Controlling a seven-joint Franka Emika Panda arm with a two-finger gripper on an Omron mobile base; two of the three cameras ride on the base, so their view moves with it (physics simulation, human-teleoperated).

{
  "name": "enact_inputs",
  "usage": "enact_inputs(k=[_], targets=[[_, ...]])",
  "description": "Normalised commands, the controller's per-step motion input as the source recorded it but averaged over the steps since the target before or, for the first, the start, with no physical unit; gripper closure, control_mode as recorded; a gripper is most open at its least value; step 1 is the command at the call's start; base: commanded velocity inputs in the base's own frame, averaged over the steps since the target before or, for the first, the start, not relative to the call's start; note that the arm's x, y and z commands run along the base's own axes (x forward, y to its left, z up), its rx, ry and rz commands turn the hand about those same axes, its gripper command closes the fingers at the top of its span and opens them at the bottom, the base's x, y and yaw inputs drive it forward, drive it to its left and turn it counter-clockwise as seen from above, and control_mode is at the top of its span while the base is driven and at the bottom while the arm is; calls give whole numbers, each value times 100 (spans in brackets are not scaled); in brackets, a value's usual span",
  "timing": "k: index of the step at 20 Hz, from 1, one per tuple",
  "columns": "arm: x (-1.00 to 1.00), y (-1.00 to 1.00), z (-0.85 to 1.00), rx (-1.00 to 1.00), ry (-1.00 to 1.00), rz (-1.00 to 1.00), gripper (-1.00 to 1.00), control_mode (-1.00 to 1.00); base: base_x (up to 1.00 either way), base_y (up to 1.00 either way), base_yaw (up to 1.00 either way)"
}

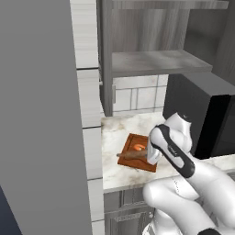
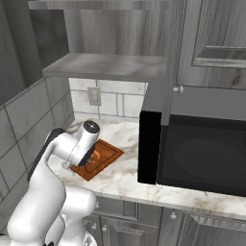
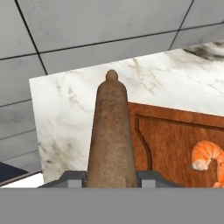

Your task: Open the cabinet, retrieve the rolling pin, and place it next to the meat on the cutting board to prepare for tenderizing.

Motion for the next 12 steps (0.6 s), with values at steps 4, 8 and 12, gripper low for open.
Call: enact_inputs(k=[4,8,12], targets=[[2,0,-55,0,-5,2,100,-100,0,0,0],[10,0,-48,0,-4,0,100,-100,0,0,0],[10,0,-45,0,-6,0,100,-100,0,0,0]])
